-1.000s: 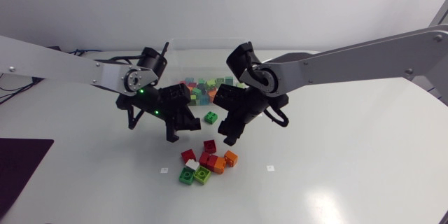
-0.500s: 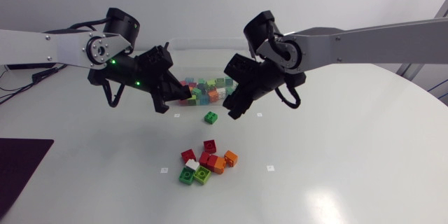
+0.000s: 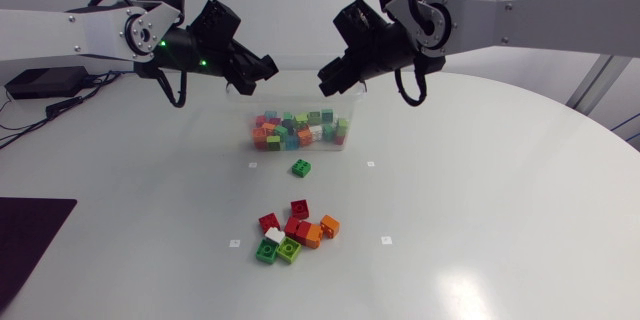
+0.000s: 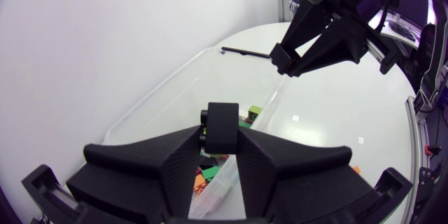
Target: Place the duplo bricks in the container
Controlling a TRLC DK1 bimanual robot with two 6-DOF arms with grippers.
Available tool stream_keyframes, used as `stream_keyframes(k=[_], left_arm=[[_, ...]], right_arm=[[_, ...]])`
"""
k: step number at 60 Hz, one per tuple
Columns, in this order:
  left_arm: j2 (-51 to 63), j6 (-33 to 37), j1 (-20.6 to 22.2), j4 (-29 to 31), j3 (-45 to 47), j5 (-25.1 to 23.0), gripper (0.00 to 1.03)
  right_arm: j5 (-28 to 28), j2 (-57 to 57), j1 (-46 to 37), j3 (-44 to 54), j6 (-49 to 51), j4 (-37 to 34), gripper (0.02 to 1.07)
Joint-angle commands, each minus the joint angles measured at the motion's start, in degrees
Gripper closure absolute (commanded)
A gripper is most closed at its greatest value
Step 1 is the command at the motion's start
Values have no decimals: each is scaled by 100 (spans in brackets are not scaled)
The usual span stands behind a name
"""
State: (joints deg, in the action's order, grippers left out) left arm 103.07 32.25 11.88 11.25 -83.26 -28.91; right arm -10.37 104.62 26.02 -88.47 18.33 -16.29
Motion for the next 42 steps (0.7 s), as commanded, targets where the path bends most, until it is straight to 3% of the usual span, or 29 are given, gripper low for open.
stream_keyframes(k=[1, 31, 38, 42], left_arm=[[328, -377, -107, -140, -304, -45, 71], [1102, -878, -98, -553, -1034, 219, 68], [1198, -913, -98, -588, -1095, 263, 42], [1207, -922, -107, -615, -1078, 298, 20]], right_arm=[[79, 287, -88, -250, -277, 153, 83], [299, 1447, -229, -1305, -611, 346, 82], [378, 1720, -229, -1577, -655, 355, 82], [439, 1878, -229, -1744, -655, 346, 79]])
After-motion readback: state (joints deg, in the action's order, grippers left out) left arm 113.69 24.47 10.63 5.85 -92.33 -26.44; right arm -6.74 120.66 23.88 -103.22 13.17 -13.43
